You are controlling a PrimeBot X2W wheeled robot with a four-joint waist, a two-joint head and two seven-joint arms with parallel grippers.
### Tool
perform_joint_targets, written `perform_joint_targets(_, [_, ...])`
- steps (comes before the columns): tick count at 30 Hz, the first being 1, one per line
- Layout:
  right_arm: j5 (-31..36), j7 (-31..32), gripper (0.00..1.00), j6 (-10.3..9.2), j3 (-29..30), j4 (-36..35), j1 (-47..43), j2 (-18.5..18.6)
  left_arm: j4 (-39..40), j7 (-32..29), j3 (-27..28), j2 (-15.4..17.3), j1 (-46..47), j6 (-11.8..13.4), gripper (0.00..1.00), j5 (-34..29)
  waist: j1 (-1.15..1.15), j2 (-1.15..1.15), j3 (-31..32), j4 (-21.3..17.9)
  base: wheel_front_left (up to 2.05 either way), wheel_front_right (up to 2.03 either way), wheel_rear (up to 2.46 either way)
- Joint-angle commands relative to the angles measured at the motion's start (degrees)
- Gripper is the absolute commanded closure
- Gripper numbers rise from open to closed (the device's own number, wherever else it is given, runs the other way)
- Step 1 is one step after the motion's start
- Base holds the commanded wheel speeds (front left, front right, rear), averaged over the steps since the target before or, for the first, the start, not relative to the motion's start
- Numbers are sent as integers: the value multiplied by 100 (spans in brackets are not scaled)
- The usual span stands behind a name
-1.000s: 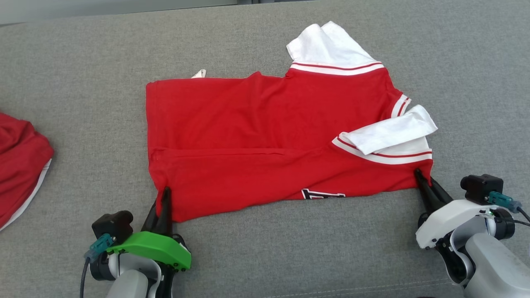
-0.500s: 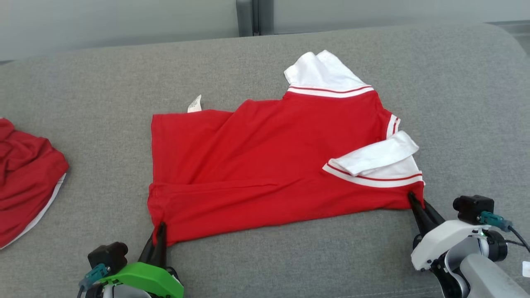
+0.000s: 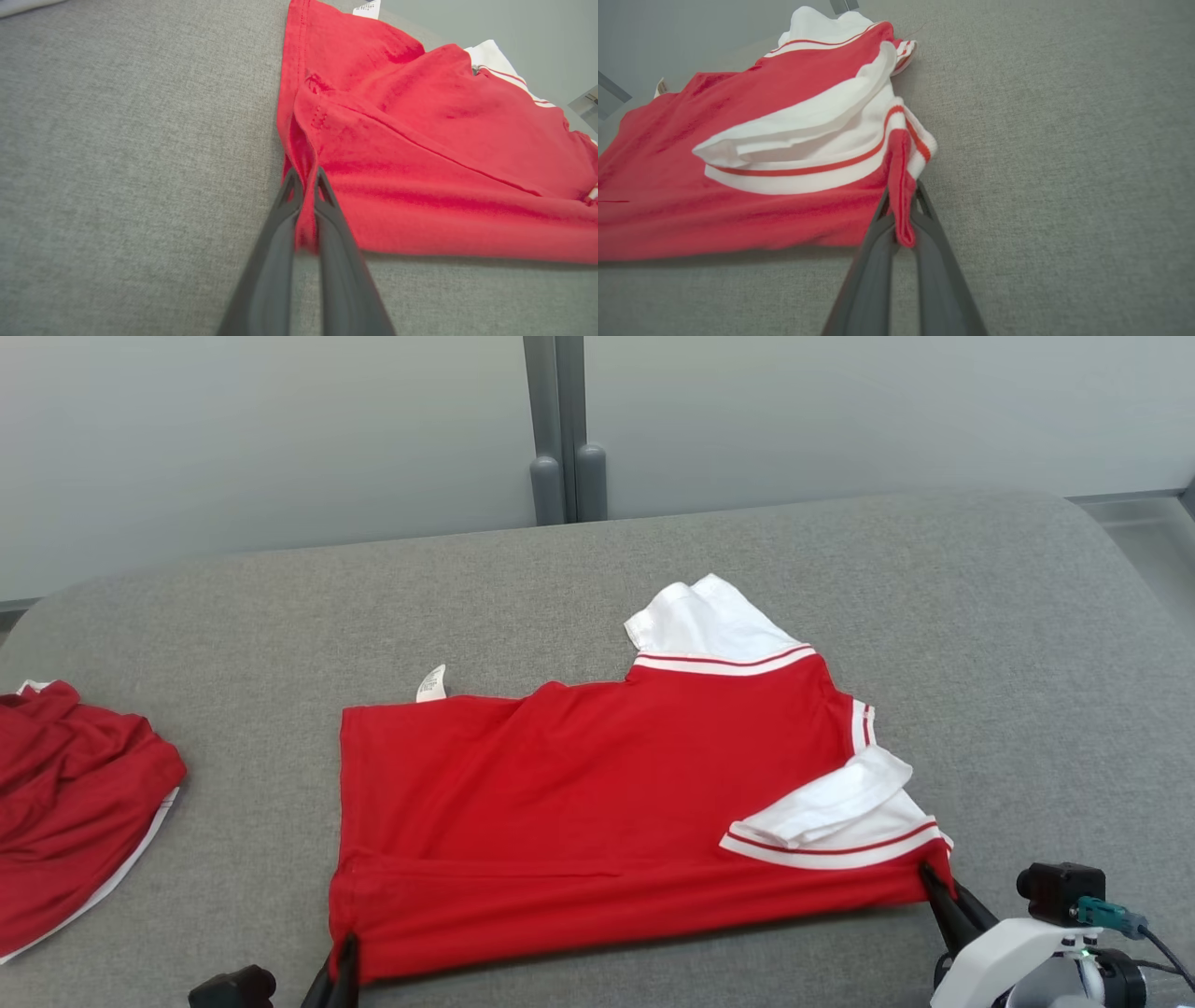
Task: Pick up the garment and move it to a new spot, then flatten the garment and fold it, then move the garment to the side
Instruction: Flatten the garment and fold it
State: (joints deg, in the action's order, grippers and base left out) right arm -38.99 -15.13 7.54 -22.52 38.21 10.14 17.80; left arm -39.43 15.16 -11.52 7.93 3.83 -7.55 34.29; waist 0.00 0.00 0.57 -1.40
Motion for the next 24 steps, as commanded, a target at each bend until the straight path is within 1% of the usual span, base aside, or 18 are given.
perform_joint_targets(1, [-52, 3, 100, -12, 2, 36, -125, 70, -37, -2, 13, 16, -77, 15, 100, -70, 0, 0, 48, -3, 0, 0, 0])
perform_joint_targets(2, [-64, 3, 100, -12, -11, 62, -150, 63, -56, -2, 22, -20, -78, 15, 100, -98, 0, 0, 32, 5, 0, 0, 0])
perform_joint_targets(3, [-57, 3, 100, -12, -18, 71, -154, 52, -97, -2, 15, -63, -78, 15, 89, -126, 0, 0, 14, 8, 0, 0, 0])
perform_joint_targets(4, [-35, 3, 100, -12, -19, 79, -147, 39, -101, -2, 31, -93, -62, 15, 66, -159, 0, 0, -12, 8, 0, 0, 0])
perform_joint_targets(5, [-16, 3, 70, -12, -19, 103, -133, 19, -97, -2, 54, -116, -46, 15, 27, -189, 0, 0, -41, 3, 0, 0, 0])
perform_joint_targets(6, [15, 3, 0, -12, -4, 112, -103, 9, -103, -2, 75, -142, -40, 15, 0, -222, 0, 0, -62, 1, 0, 0, 0])
perform_joint_targets(10, [129, 3, 0, -11, 94, 62, -16, -26, -69, -2, 194, -208, -22, 15, 0, -357, 0, 0, -107, -2, 0, 0, 0])
perform_joint_targets(15, [432, 3, 0, -10, 426, -277, -87, -71, 276, -3, 647, -302, -158, 78, 0, -830, 0, 0, -116, 28, 0, 0, 0])
perform_joint_targets(17, [520, 3, 0, -10, 444, -462, -195, -176, 357, -4, 791, -351, -222, 73, 0, -967, 0, 0, -112, 42, 0, 0, 0])
perform_joint_targets(19, [534, 3, 0, -10, 377, -639, -262, -258, 420, -3, 891, -394, -238, 60, 0, -1093, 0, 0, -114, 49, 0, 0, 0])
perform_joint_targets(21, [530, 3, 0, -10, 184, -757, -322, -310, 460, -3, 944, -438, -274, 45, 0, -1178, 0, 0, -124, 63, 0, 0, 0])
perform_joint_targets(24, [421, 3, 0, -10, -87, -798, -353, -389, 488, -4, 991, -461, -299, 26, 0, -1248, 0, 0, -155, 82, 0, 0, 0])
